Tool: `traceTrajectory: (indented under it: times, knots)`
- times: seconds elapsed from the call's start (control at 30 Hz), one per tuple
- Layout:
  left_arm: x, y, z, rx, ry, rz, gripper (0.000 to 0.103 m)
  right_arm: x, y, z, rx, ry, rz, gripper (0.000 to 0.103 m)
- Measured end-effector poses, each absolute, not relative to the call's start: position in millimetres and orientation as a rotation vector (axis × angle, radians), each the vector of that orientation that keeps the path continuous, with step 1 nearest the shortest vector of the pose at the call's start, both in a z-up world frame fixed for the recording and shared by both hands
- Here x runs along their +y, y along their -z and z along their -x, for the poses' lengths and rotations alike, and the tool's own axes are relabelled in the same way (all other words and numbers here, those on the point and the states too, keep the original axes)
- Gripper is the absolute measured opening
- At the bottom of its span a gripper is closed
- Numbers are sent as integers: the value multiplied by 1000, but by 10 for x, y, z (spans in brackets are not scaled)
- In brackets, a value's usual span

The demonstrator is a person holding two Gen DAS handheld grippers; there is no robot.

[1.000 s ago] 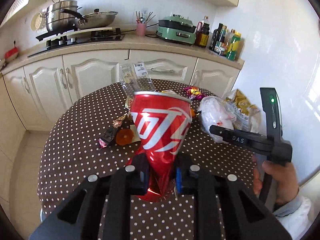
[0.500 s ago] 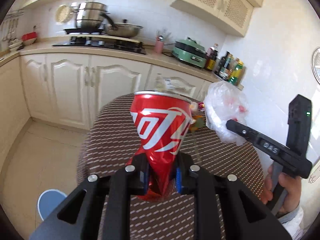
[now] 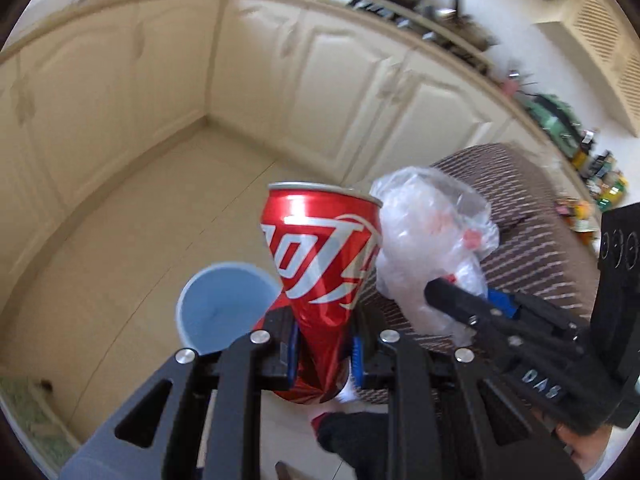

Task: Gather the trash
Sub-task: 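Carry can and bag over the blue bucket and open both tools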

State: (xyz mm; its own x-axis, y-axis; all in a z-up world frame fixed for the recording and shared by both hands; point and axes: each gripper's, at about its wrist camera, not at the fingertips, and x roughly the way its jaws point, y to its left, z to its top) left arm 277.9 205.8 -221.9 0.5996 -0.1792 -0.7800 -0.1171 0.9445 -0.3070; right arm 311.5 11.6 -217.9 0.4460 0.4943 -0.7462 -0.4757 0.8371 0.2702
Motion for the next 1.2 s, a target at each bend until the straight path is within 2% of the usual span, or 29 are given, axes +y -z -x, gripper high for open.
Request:
traceTrajectory:
  times: [0.23, 0.47, 0.67, 0.77, 0.83, 1.0, 1.2]
  knots:
    - [2529, 3529, -3233, 1162, -67, 447, 19, 715, 3585, -3573, 1221, -565, -8, 26]
    - [2645, 4435, -3719, 1282, -25, 549, 19, 995, 4414, -4055, 1349, -486, -13, 26]
    - [2785, 4751, -3784, 1273, -57, 603, 22, 1222, 4851, -4187, 1390, -460, -18, 26]
    - [2789, 4873, -3760, 1292, -58, 627, 30, 1356, 4974, -4212, 1402, -456, -18, 26]
    - [2848, 4922, -3721, 1301, -76, 628, 40, 1413, 5023, -4181, 1400, -456, -19, 26]
    - [2880, 4975, -3675, 1323, -114, 605, 49, 1320, 5110, -4162, 1408, -463, -19, 26]
    - [2964, 4960, -3618, 1317, -174, 583, 55, 1408, 5129, -4151, 1403, -460, -29, 27]
